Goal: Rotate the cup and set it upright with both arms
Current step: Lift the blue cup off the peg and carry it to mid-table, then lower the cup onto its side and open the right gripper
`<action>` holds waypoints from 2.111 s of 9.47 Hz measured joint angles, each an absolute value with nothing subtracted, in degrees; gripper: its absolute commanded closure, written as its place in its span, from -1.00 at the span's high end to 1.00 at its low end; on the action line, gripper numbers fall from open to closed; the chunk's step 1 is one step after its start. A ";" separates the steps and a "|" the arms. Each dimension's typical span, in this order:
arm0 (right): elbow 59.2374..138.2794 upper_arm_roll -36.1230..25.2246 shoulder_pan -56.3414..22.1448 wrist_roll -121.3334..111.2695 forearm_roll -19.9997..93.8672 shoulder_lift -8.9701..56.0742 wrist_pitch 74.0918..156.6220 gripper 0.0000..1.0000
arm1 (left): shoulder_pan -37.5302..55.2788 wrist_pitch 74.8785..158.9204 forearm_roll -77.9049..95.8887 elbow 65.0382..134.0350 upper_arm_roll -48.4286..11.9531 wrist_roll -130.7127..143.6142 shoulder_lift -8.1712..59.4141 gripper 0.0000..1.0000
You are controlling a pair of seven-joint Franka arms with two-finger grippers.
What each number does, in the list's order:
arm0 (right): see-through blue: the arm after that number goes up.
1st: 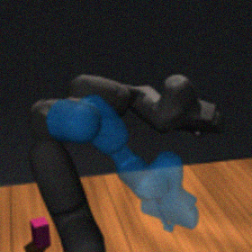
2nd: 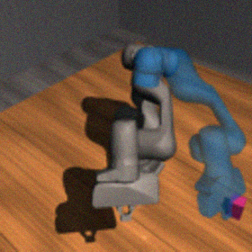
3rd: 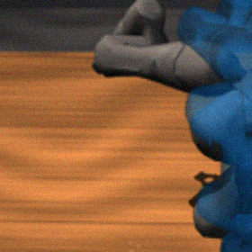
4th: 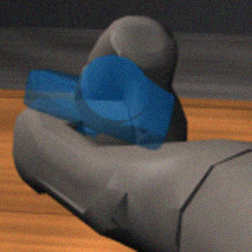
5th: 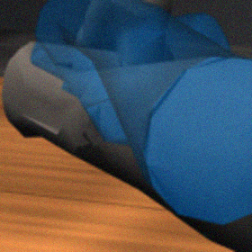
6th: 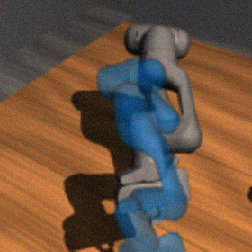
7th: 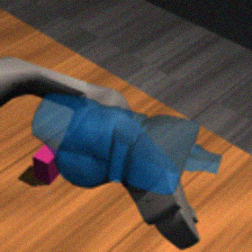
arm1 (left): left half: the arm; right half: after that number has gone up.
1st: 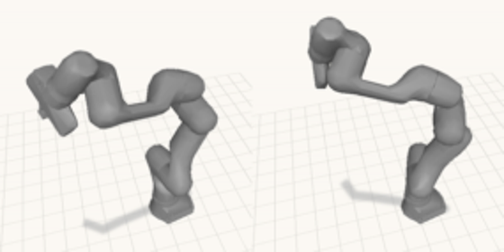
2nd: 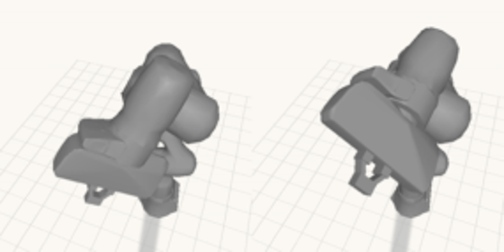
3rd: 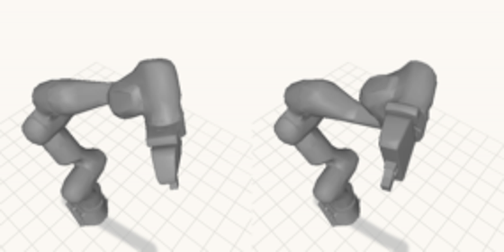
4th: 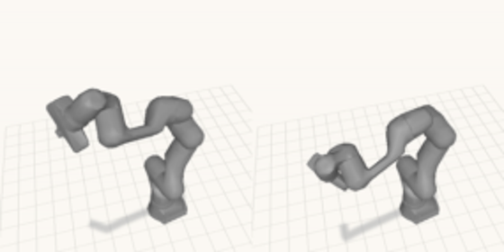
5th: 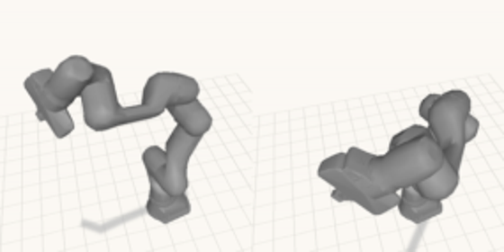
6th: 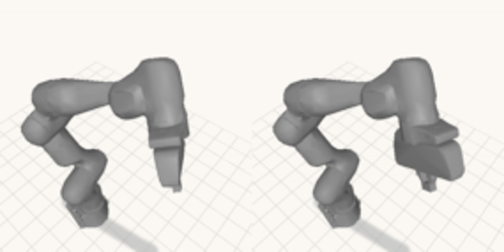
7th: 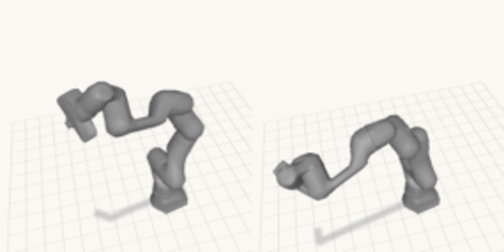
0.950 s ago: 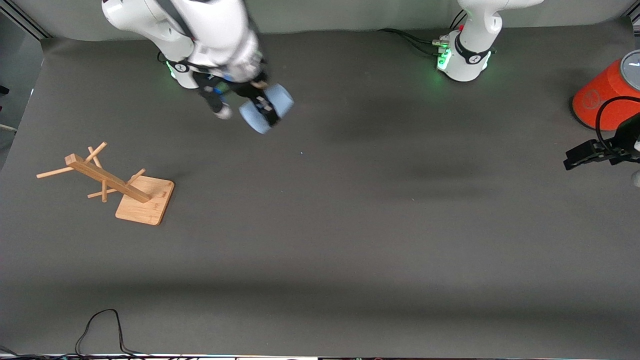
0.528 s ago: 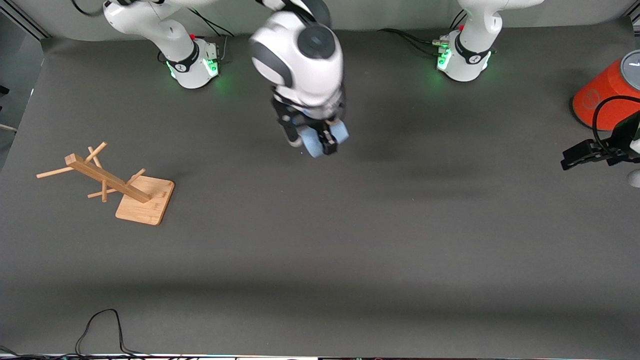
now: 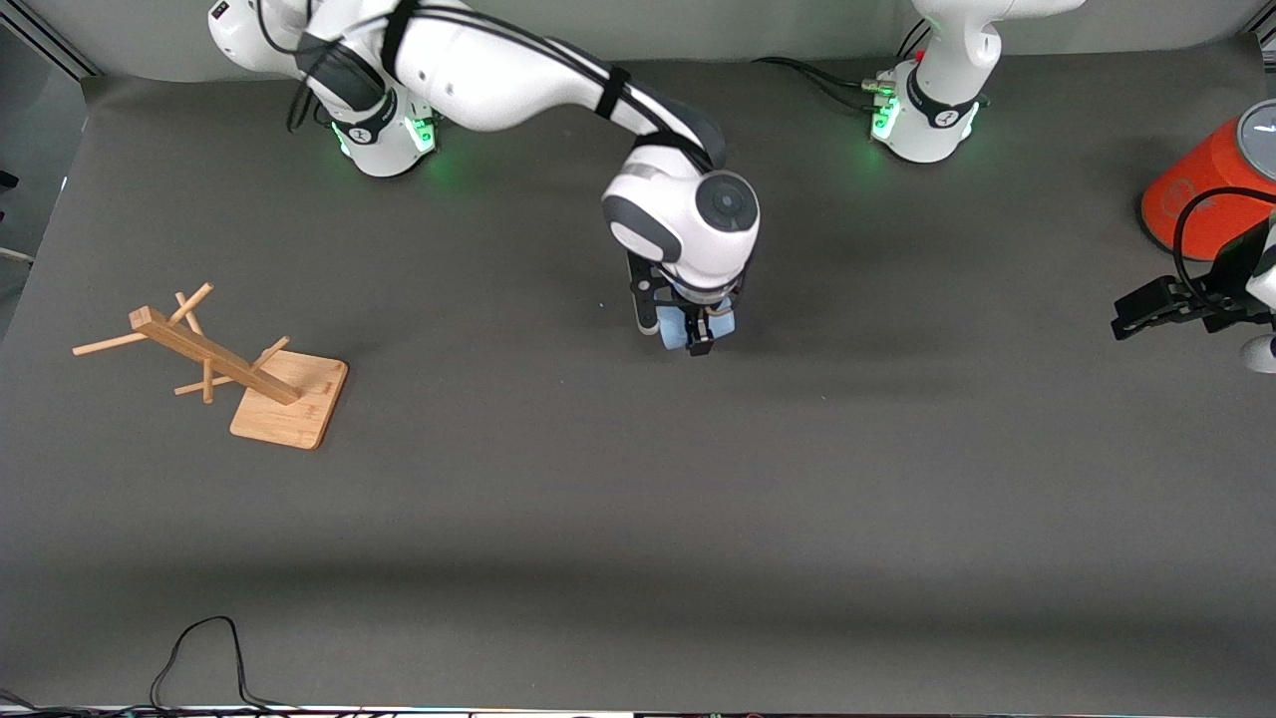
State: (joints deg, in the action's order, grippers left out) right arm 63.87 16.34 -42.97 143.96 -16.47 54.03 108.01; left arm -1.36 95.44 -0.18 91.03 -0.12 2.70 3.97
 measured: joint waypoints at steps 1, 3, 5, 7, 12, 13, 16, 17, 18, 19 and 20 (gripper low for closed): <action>61.93 15.10 -44.53 145.59 -16.49 56.82 108.09 0.16 | -1.36 95.44 -0.18 91.03 -0.11 2.69 3.98 1.00; 58.92 14.40 -46.06 147.09 -16.59 60.32 108.42 0.16 | -1.36 95.44 -0.18 91.01 -0.11 2.64 3.98 1.00; 58.16 14.40 -46.11 148.33 -16.59 60.72 108.51 0.16 | -1.36 95.44 -0.18 91.01 -0.11 2.59 3.98 1.00; 57.45 14.47 -46.81 150.26 -16.59 61.66 109.54 0.27 | -1.36 95.44 -0.18 91.01 -0.11 2.57 4.14 1.00; 55.87 14.45 -47.33 150.96 -16.73 62.38 110.00 1.00 | -1.43 95.33 -0.18 91.02 0.07 2.55 5.41 1.00; 55.12 14.45 -47.11 150.96 -16.38 61.54 109.12 1.00 | -1.43 95.28 -0.18 91.01 0.07 2.54 5.43 1.00; 55.57 14.51 -44.61 145.53 -9.29 53.55 104.14 1.00 | -1.42 95.20 -0.20 91.06 0.04 2.50 5.69 1.00; 58.15 14.55 -42.62 141.06 -6.55 48.59 102.48 1.00 | -1.40 95.20 -0.21 91.06 0.03 2.46 6.28 1.00; 61.70 14.56 -40.04 135.56 -4.40 42.95 100.13 1.00 | -1.39 95.13 -0.21 91.08 -0.01 2.44 7.07 1.00; 65.37 14.58 -36.99 128.80 -3.31 37.18 96.69 1.00 | -1.38 95.13 -0.21 91.08 -0.04 2.40 8.12 1.00; 68.78 14.59 -33.64 120.84 -2.86 31.61 92.86 1.00 | -1.34 95.13 -0.21 91.06 -0.09 2.38 8.92 1.00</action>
